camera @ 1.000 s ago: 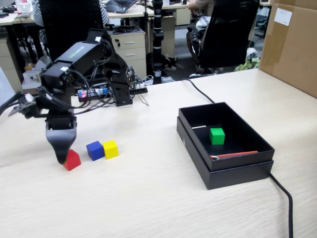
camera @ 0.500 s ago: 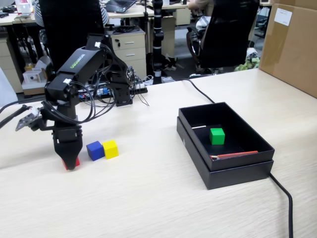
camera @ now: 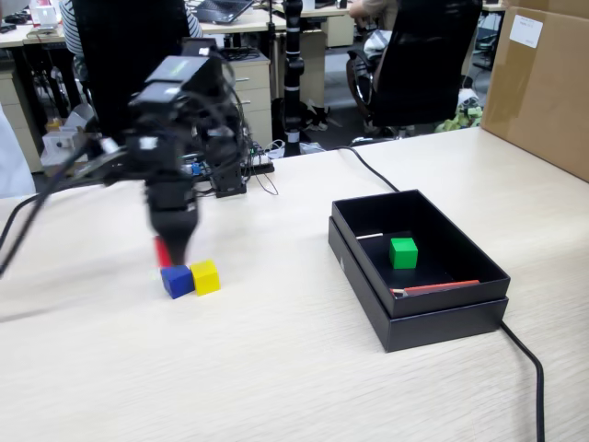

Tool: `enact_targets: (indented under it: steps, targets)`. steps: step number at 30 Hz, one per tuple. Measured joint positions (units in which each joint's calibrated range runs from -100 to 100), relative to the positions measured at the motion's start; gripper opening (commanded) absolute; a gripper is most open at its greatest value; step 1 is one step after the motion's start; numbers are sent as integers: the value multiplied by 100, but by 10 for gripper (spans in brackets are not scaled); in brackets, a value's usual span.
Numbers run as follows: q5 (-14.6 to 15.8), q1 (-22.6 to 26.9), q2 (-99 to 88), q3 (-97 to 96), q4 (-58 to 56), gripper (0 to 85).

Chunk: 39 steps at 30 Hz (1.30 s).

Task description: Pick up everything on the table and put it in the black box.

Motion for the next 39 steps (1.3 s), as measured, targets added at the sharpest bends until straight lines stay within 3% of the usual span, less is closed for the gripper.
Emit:
enact_targets:
  steps: [11, 17, 36, 39]
  targets:
    - [1158, 1748, -453, -246, 0, 73]
    - [1309, 2007, 78, 27, 0, 74]
    - [1416, 2042, 2214, 511, 39, 80]
    - [1465, 2042, 2369, 520, 101, 181]
